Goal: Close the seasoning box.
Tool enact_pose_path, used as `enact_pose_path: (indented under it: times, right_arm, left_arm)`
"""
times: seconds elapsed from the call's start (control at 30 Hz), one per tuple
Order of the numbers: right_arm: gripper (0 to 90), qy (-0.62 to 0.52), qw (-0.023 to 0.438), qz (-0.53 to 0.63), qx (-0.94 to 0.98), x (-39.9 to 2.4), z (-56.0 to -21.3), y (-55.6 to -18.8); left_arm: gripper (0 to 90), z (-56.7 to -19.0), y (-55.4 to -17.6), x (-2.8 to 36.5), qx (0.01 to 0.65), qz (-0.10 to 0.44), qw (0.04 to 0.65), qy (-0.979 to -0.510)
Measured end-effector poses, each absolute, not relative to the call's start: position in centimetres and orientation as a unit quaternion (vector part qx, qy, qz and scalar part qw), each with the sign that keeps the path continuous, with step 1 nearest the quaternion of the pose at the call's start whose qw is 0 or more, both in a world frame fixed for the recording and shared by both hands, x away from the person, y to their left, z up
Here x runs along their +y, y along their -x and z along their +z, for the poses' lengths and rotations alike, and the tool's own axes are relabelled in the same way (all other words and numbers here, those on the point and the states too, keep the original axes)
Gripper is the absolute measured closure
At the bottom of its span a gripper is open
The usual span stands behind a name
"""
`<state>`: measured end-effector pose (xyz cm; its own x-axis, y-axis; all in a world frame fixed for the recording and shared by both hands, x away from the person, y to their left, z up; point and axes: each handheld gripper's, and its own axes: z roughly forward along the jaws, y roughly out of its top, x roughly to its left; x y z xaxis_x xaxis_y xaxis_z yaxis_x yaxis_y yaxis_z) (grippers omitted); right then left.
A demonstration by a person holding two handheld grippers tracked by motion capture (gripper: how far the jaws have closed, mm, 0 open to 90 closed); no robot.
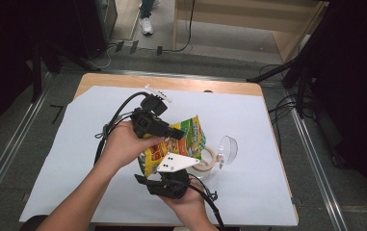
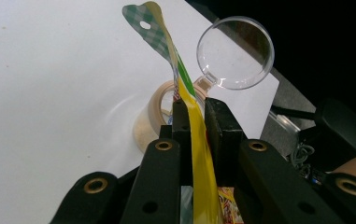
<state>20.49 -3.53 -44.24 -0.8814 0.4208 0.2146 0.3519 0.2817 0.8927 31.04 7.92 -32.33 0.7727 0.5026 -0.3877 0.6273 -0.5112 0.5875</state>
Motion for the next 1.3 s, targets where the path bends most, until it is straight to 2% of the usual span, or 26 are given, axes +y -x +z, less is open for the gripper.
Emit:
enact_pose_path:
  times: [0.2, 0.37, 0.47, 0.57, 0.9, 1.3]
  right_arm:
    - [67.8, -0.241, 0.043, 0.537, 0.807, -3.7, -44.1, -20.6]
    - [68.0, -0.242, 0.039, 0.544, 0.802, -3.7, -43.9, -21.0]
    - [68.3, -0.255, 0.010, 0.546, 0.798, -3.4, -44.2, -21.3]
    - [68.2, -0.252, 0.022, 0.543, 0.801, -3.3, -44.4, -21.1]
    - [67.9, -0.251, 0.018, 0.544, 0.801, -3.4, -44.3, -21.3]
    - [67.4, -0.239, 0.034, 0.538, 0.807, -3.4, -44.1, -21.0]
  left_arm:
    - [82.5, -32.9, -32.0, 7.9, 0.330, -0.106, 0.373, -0.861]
    - [81.6, -32.3, -31.6, 8.2, 0.329, -0.101, 0.386, -0.856]
    - [81.9, -32.2, -31.1, 8.0, 0.326, -0.089, 0.379, -0.861]
    - [82.3, -32.4, -30.9, 8.2, 0.328, -0.097, 0.384, -0.858]
    - [81.9, -32.4, -31.0, 8.2, 0.327, -0.088, 0.389, -0.857]
    - [81.4, -32.5, -30.9, 8.6, 0.331, -0.089, 0.392, -0.854]
